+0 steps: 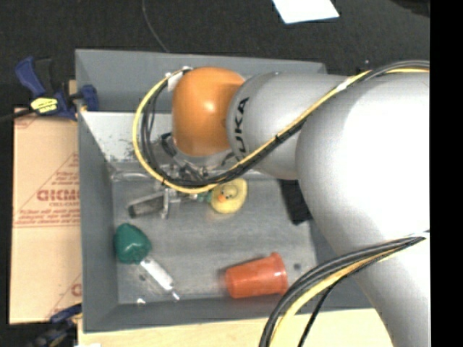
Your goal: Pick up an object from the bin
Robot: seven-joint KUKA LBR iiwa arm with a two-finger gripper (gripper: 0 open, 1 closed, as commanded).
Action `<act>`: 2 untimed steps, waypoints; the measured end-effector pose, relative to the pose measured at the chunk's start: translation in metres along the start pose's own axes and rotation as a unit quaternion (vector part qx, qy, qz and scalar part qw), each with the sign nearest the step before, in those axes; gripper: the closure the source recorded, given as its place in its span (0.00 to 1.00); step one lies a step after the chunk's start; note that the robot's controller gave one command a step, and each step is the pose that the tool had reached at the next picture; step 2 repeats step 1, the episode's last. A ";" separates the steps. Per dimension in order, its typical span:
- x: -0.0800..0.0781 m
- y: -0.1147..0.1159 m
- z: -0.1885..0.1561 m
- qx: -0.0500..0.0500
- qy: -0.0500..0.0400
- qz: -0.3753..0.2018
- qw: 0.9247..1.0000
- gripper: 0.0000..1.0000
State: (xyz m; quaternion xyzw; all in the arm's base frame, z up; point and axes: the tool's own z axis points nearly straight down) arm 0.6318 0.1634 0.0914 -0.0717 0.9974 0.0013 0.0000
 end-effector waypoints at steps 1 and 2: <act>-0.003 0.000 -0.043 0.000 -0.004 0.000 1.000 1.00; -0.003 0.000 -0.043 0.000 -0.004 0.000 1.000 1.00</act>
Offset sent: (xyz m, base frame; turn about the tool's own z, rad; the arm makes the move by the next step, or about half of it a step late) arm 0.0015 0.0001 0.0389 0.0002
